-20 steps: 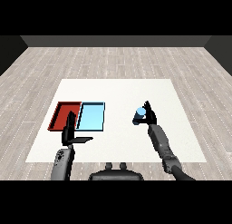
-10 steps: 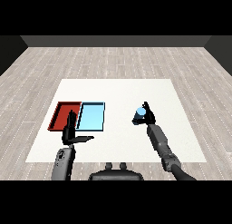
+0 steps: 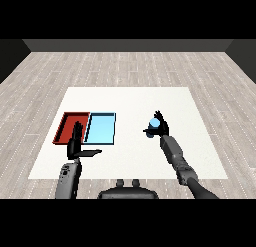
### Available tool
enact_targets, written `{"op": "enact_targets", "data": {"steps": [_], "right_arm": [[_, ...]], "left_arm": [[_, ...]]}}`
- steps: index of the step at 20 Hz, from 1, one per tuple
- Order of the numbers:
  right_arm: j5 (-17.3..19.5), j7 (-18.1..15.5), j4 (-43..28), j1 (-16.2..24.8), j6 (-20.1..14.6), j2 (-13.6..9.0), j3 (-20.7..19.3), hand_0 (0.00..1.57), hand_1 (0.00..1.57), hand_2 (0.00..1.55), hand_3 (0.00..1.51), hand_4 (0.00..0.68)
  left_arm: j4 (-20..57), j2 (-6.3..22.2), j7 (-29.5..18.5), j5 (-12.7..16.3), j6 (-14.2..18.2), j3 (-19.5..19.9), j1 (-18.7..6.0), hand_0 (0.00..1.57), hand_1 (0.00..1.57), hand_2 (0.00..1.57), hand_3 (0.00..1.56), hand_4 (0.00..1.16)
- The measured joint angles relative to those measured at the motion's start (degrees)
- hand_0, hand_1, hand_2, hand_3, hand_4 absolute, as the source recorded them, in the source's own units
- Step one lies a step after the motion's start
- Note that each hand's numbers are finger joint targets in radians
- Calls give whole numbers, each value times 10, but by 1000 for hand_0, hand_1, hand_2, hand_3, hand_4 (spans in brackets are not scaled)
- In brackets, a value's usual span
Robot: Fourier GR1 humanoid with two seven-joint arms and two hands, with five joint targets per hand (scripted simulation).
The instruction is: Pick the blue can and put it in the blue box
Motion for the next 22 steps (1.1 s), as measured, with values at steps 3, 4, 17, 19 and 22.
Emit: {"op": "enact_targets", "data": {"steps": [3, 4, 17, 19, 22], "right_arm": [[8, 1, 13, -2, -34, -2, 0, 1466, 1466, 1466, 1446, 536], [8, 13, 18, -12, -48, 0, -1, 1467, 1467, 1459, 1448, 543], [30, 8, -29, -13, -89, 6, 25, 1451, 1451, 1470, 1345, 486], [39, 6, -56, -6, -103, 10, 37, 1452, 1452, 1475, 1367, 498], [48, 4, -87, 4, -109, 14, 49, 1452, 1452, 1475, 1352, 516]], "left_arm": [[-8, -9, 6, -3, 6, -9, -1, 0, 0, 0, 0, 0], [-13, -6, 11, 0, 3, -8, 0, 0, 0, 0, 0, 0], [22, -10, -18, -11, 3, -11, -9, 0, 0, 0, 0, 0], [22, -12, -15, -13, 4, -16, -11, 0, 0, 0, 0, 0], [24, -13, -9, -14, 2, -22, -15, 0, 0, 0, 0, 0]]}}
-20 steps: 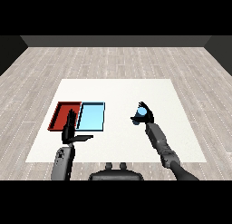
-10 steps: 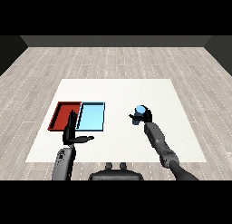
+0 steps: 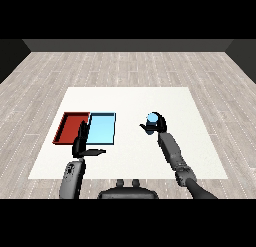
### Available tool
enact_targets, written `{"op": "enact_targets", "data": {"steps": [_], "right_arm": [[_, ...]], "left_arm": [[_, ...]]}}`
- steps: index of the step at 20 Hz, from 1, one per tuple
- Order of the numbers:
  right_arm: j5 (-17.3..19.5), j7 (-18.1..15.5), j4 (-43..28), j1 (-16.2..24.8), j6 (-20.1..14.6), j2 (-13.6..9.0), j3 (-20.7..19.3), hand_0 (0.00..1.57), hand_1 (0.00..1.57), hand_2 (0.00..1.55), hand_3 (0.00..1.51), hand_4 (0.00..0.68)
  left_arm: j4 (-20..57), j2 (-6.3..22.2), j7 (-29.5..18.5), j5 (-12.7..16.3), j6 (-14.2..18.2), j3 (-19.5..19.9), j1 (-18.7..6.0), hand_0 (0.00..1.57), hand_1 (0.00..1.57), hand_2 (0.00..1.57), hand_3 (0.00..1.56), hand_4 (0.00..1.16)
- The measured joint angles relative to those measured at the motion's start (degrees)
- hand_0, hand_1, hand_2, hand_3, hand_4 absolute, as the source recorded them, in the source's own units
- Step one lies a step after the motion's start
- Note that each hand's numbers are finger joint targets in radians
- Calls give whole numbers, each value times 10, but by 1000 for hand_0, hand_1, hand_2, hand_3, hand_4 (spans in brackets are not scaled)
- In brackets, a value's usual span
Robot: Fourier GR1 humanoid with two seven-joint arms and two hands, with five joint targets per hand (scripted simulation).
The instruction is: Pick the blue can and put it in the blue box
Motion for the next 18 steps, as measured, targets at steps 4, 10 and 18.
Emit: {"op": "enact_targets", "data": {"steps": [4, 10, 18], "right_arm": [[3, 27, -55, 3, -8, 11, 15, 1466, 1466, 1482, 1381, 525], [0, 41, -88, -14, -13, 23, 35, 1445, 1445, 1470, 1345, 553], [9, 121, -289, 99, -19, 33, 96, 1444, 1444, 1467, 1342, 563]], "left_arm": [[1, -2, 7, -7, -4, -15, 0, 0, 0, 0, 0, 0], [6, -10, 17, -2, 1, -45, -12, 0, 0, 0, 0, 0], [21, -13, 41, 9, 22, -72, -51, 0, 0, 0, 0, 0]]}}
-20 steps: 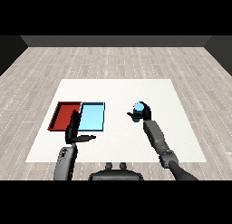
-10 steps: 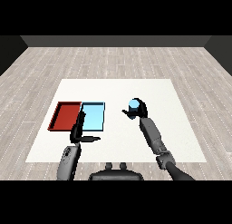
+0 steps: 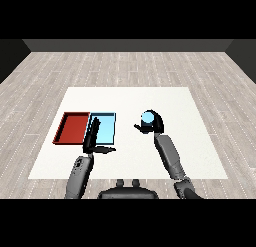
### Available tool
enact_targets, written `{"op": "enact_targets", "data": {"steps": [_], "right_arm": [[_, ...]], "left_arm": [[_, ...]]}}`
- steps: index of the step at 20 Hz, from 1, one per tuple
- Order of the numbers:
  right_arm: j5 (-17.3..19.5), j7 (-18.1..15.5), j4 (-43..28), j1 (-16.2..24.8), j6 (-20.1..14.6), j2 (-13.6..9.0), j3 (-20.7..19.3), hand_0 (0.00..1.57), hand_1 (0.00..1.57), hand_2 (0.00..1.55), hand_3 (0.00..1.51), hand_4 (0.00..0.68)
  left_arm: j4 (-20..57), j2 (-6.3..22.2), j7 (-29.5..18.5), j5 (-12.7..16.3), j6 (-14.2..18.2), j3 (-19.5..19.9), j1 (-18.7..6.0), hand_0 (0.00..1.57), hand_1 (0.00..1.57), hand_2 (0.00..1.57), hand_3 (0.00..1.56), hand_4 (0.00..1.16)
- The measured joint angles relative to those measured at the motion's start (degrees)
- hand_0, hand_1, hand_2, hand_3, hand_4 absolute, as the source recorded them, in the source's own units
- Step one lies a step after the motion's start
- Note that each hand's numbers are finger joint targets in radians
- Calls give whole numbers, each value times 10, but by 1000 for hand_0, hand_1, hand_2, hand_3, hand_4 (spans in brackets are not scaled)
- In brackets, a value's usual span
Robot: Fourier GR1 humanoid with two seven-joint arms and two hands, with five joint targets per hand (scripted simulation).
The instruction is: Pick the blue can and put it in the blue box
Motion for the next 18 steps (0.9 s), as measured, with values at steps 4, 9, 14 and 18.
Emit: {"op": "enact_targets", "data": {"steps": [4, 9, 14, 18], "right_arm": [[0, 9, -40, 24, -3, 1, 18, 1466, 1466, 1466, 1373, 565], [1, 12, -74, 50, -16, 3, 46, 1450, 1450, 1469, 1383, 550], [9, 51, -138, 67, -20, 0, 64, 1445, 1445, 1473, 1391, 571], [3, 42, -122, 50, -32, 3, 80, 1452, 1452, 1469, 1383, 547]], "left_arm": [[-3, -1, 7, 9, 17, -29, -5, 0, 0, 0, 0, 0], [14, -2, 9, 38, 46, -69, -21, 0, 0, 0, 0, 0], [41, -2, 5, 56, 59, -91, -53, 0, 0, 0, 0, 0], [54, -2, 10, 53, 72, -114, -70, 0, 0, 0, 0, 0]]}}
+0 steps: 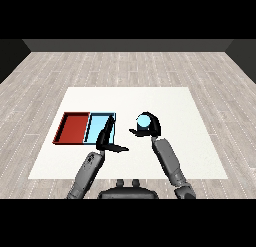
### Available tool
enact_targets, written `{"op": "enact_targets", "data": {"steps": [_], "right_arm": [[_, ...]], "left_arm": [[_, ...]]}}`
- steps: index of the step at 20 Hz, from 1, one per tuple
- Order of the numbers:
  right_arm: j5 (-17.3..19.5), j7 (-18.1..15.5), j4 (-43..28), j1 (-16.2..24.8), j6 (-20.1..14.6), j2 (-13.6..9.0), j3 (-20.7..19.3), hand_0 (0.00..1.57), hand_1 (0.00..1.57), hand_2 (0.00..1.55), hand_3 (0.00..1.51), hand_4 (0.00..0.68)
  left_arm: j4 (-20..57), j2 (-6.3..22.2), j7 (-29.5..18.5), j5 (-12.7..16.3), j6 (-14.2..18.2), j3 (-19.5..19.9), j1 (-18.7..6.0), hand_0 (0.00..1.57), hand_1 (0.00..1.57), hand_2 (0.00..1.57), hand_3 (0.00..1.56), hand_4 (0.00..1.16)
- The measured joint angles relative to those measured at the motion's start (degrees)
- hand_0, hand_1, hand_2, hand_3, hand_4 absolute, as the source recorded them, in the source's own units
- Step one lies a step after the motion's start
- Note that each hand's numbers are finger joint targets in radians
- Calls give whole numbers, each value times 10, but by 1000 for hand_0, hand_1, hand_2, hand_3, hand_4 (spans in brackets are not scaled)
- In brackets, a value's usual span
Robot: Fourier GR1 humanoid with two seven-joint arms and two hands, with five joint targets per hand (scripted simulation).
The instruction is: Pick the blue can and put it in the blue box
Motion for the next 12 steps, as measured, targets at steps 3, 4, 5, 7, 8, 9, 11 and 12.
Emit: {"op": "enact_targets", "data": {"steps": [3, 4, 5, 7, 8, 9, 11, 12], "right_arm": [[-10, 2, -6, -5, -10, 1, 18, 1450, 1450, 1464, 1374, 550], [-12, 7, -10, -4, -19, 1, 30, 1443, 1443, 1462, 1368, 551], [-14, 13, -14, -6, -27, 1, 39, 1443, 1443, 1463, 1371, 554], [-22, 6, 6, -19, -24, 2, 38, 1437, 1437, 1459, 1360, 553], [-27, 0, 6, -17, -26, 2, 42, 1434, 1434, 1462, 1367, 558], [-30, -1, 5, -16, -31, 2, 50, 1433, 1433, 1463, 1370, 559], [-37, 7, 2, -24, -38, 2, 60, 1423, 1423, 1460, 1374, 560], [-42, 4, 4, -26, -36, 2, 62, 1432, 1432, 1465, 1376, 557]], "left_arm": [[11, 0, 1, 6, 11, -15, -9, 0, 0, 0, 0, 0], [15, 0, -1, 9, 23, -25, -12, 0, 0, 0, 0, 0], [36, 0, -5, 15, 28, -25, -31, 0, 0, 0, 0, 0], [37, 0, -3, 14, 31, -34, -25, 0, 0, 0, 0, 0], [45, 0, -8, 19, 37, -40, -29, 0, 0, 0, 0, 0], [54, 0, -4, 25, 45, -46, -39, 0, 0, 0, 0, 0], [72, 0, -11, 37, 52, -56, -44, 0, 0, 0, 0, 0], [75, 0, -13, 41, 60, -64, -47, 0, 0, 0, 0, 0]]}}
